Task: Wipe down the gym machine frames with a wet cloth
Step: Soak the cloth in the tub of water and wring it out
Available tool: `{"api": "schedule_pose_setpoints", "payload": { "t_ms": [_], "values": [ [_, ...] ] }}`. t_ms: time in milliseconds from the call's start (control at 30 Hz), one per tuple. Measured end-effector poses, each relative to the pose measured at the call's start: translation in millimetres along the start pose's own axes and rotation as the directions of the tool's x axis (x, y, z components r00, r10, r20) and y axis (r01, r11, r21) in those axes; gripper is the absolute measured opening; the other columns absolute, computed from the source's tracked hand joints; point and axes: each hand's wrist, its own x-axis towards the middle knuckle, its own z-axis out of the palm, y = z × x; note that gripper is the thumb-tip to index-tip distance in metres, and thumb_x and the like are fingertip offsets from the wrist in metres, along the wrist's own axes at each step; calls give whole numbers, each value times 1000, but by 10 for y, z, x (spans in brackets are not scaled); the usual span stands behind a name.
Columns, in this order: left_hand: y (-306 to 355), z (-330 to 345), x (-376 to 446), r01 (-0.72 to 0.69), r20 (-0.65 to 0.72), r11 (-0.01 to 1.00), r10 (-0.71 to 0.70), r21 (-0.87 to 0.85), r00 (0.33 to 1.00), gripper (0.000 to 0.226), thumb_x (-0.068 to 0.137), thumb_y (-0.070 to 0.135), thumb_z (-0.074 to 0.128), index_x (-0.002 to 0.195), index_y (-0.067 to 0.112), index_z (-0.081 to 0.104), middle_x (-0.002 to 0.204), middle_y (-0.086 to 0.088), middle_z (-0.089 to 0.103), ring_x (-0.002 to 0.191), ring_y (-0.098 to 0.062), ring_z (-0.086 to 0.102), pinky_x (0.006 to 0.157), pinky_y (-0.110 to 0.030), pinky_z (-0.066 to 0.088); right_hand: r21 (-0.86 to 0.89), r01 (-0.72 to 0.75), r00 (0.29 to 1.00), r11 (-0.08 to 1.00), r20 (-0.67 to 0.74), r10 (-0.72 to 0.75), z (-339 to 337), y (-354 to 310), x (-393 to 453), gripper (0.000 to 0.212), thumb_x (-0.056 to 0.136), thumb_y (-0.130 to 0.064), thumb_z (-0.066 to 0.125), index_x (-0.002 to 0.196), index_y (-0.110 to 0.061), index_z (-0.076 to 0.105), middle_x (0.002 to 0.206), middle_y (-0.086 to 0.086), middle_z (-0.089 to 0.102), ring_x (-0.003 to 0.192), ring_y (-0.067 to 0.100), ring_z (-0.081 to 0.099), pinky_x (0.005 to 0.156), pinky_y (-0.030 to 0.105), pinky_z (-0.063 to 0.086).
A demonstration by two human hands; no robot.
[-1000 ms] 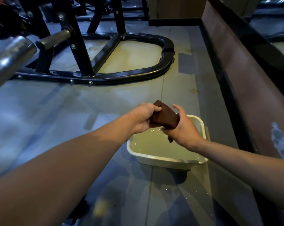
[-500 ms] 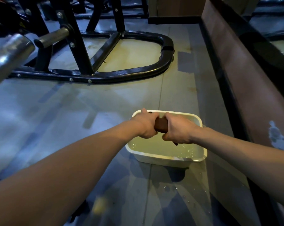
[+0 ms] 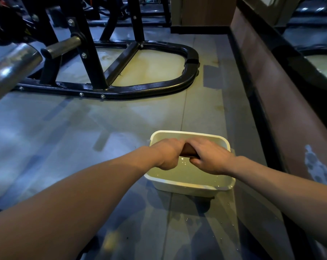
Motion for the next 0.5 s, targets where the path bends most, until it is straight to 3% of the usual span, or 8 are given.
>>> {"api": "schedule_pose_setpoints", "payload": {
  "t_ms": [100, 267, 400, 500],
  "values": [
    [4, 5, -17, -8, 30, 1000, 7, 20, 1000, 38, 100, 24, 56, 135, 15, 45, 118, -9, 63, 100, -27, 61, 88, -38, 55, -186, 19, 999, 982, -37, -26, 18, 22, 17, 59, 95, -38, 69, 147, -24, 44, 141, 1, 46, 124, 19, 47, 102, 35, 51],
    [-43, -32, -2, 52, 47, 992, -47, -116, 998, 44, 92, 54, 63, 119, 22, 49, 100, 0, 62, 89, -19, 60, 79, -35, 52, -111, 15, 998, 994, -64, -23, 82, 20, 59, 38, 99, -27, 65, 132, -24, 48, 126, 0, 58, 110, 18, 57, 92, 31, 51],
    [22, -136, 38, 164, 227, 845, -51, -510, 973, 33, 103, 45, 52, 110, 12, 50, 90, -7, 58, 84, -20, 54, 71, -30, 45, -190, 38, 995, 981, -80, -54, -2, 89, 31, 43, 97, -31, 69, 133, -21, 47, 126, 0, 53, 106, 15, 50, 88, 31, 52],
    [-11, -125, 96, 159, 239, 868, -48, -471, 970, 37, 98, 39, 66, 124, 17, 50, 101, -4, 62, 91, -18, 60, 80, -30, 51, -215, -4, 997, 977, -74, -13, -6, 89, -9, 49, 94, -37, 73, 134, -25, 46, 125, -2, 55, 105, 12, 52, 87, 30, 54]
  ]
}}
